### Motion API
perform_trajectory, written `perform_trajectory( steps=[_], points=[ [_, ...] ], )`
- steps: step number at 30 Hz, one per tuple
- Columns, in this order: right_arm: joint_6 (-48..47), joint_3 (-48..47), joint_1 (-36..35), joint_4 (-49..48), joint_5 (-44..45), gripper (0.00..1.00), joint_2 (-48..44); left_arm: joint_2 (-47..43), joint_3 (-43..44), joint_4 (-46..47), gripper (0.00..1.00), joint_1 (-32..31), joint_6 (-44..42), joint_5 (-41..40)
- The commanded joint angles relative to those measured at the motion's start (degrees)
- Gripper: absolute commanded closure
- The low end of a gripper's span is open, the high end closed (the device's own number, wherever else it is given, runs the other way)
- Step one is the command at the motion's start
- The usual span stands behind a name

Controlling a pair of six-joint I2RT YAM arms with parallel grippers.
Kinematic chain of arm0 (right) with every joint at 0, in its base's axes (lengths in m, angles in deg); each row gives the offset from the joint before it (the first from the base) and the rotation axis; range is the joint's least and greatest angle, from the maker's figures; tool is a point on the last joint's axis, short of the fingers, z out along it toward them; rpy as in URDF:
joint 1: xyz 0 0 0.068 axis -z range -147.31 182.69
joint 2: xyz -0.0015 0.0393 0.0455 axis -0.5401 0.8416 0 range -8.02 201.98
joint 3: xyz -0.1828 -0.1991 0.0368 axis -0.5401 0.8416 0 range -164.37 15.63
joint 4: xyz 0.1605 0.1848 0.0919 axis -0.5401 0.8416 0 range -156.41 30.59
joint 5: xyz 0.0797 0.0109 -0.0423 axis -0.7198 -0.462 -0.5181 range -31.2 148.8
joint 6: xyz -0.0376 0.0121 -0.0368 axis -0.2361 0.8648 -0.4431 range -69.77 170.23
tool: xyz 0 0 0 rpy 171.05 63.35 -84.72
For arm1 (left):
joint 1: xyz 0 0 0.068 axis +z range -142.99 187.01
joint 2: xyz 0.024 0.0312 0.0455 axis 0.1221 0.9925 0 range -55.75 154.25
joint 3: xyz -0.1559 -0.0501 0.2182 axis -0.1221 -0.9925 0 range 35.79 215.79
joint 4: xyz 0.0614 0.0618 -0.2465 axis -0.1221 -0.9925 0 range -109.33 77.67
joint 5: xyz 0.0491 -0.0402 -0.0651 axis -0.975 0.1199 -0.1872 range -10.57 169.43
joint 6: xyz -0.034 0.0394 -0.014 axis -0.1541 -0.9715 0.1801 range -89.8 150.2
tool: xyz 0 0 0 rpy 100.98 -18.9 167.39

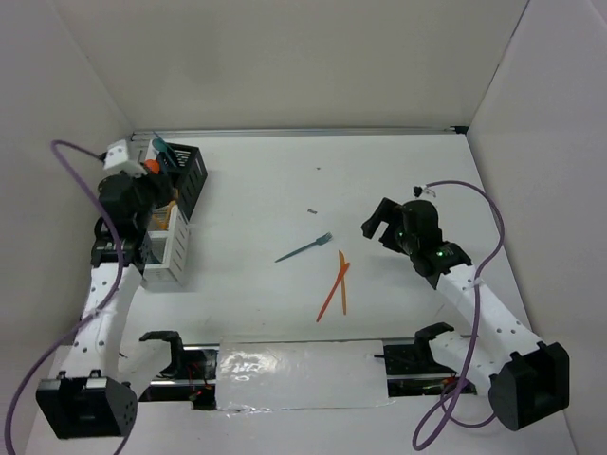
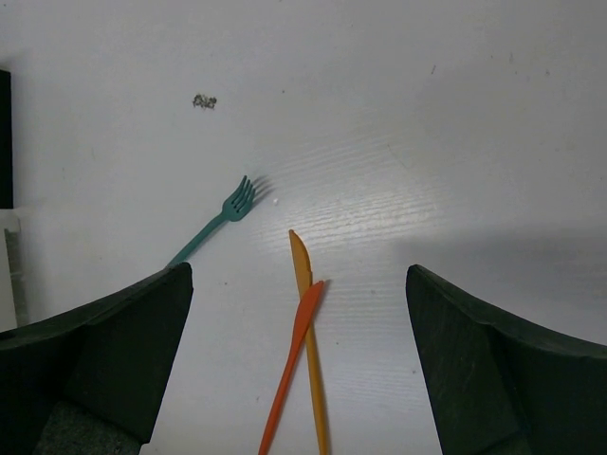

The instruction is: Sort the eating utensils into containers

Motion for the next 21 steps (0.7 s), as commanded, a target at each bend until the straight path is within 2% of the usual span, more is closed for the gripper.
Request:
perform_trajectory(
  steps=[1,4,5,11,16,21],
  points=[
    [-1.4,-2.0,0.6,-4.5,-0.7,0.0,1.6,-7.4,-3.1,8.3,1.0,5.9,-3.4,-10.0],
    [-1.8,-3.1,0.7,-5.7,-1.2,0.0,3.6,-12.6,-8.0,13.3,1.0,11.3,-7.9,-11.9],
    [-2.1,-3.1,0.6,-5.8,-1.7,0.0,4.0,-13.9,-9.3,14.2,0.97,12.7,-8.2,-11.8],
    [-2.9,-4.8,0.8,-8.3,-3.5,0.0,9.0,-18.7,-16.7,19.2,0.98,19.6,-8.7,-11.1],
    [-3.3,-5.9,0.8,-9.5,-4.5,0.0,12.6,-19.9,-21.0,18.7,0.99,21.0,-7.9,-6.4],
    [-3.1,-5.9,0.8,-10.1,-4.5,0.0,12.8,-20.7,-22.8,15.4,0.99,21.1,-5.6,-6.3]
  ],
)
